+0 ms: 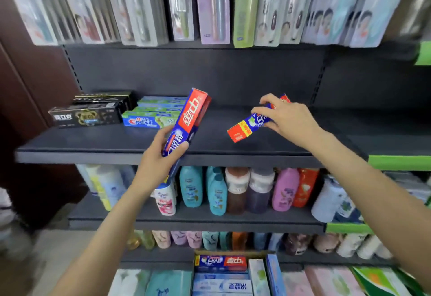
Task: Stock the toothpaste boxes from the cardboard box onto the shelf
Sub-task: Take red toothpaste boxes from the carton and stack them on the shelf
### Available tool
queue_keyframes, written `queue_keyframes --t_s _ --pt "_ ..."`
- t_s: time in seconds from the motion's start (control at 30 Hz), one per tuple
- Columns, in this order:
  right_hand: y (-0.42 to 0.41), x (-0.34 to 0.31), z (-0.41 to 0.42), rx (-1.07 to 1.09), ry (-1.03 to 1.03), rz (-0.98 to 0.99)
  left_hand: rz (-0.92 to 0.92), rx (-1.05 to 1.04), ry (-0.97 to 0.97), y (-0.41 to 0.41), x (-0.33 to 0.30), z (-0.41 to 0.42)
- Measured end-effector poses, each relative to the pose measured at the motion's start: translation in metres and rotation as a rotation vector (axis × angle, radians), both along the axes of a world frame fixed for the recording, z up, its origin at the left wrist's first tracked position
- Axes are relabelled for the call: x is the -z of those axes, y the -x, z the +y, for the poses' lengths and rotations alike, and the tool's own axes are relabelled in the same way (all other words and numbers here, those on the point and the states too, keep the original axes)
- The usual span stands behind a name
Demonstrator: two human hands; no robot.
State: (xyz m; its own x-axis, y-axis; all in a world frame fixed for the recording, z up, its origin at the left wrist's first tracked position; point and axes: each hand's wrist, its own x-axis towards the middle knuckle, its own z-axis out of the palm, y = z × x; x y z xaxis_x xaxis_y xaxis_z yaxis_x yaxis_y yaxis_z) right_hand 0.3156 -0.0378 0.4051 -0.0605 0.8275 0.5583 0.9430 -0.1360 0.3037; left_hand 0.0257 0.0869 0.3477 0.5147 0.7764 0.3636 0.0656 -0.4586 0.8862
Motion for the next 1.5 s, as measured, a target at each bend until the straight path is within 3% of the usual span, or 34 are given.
queue_keyframes --t_s 0.23,0.43,0.6,0.7,0.77,1.0,1.1,1.23,1.37,1.43,1.5 --pt "-0.026 0.027 0.042 -0.142 0.303 0.291 0.013 0.031 0.129 -0.029 -0.008 0.024" --pt "-0.033 0.002 0.053 -0.06 0.553 0.779 0.019 0.056 0.152 -0.043 -0.004 0.036" --pt "-0.041 0.01 0.075 0.164 0.52 0.555 0.085 0.03 0.123 -0.049 -0.002 0.043" --pt "-0.046 0.007 0.092 0.114 0.331 0.613 0.229 -0.067 -0.051 -0.044 -0.008 0.055" --pt "-0.05 0.005 0.11 0.081 0.316 0.618 0.32 -0.119 -0.182 -0.038 -0.013 0.063" --pt "-0.065 0.028 0.169 0.143 0.23 0.429 0.513 -0.209 -0.455 -0.014 -0.012 0.082" --pt "-0.058 0.028 0.166 0.123 0.091 0.505 0.581 -0.215 -0.574 -0.015 -0.012 0.082" --pt "-0.02 0.02 0.11 -0.125 -0.208 0.813 0.592 -0.252 -0.81 -0.034 -0.016 0.079" --pt "0.009 0.018 0.056 -0.174 -0.035 0.696 0.553 -0.232 -1.018 -0.071 -0.017 0.078" --pt "0.008 0.017 0.044 -0.117 0.11 0.608 0.49 -0.2 -1.058 -0.091 -0.019 0.073" --pt "0.005 0.022 0.035 -0.035 0.089 0.604 0.432 -0.17 -1.031 -0.107 -0.018 0.066"
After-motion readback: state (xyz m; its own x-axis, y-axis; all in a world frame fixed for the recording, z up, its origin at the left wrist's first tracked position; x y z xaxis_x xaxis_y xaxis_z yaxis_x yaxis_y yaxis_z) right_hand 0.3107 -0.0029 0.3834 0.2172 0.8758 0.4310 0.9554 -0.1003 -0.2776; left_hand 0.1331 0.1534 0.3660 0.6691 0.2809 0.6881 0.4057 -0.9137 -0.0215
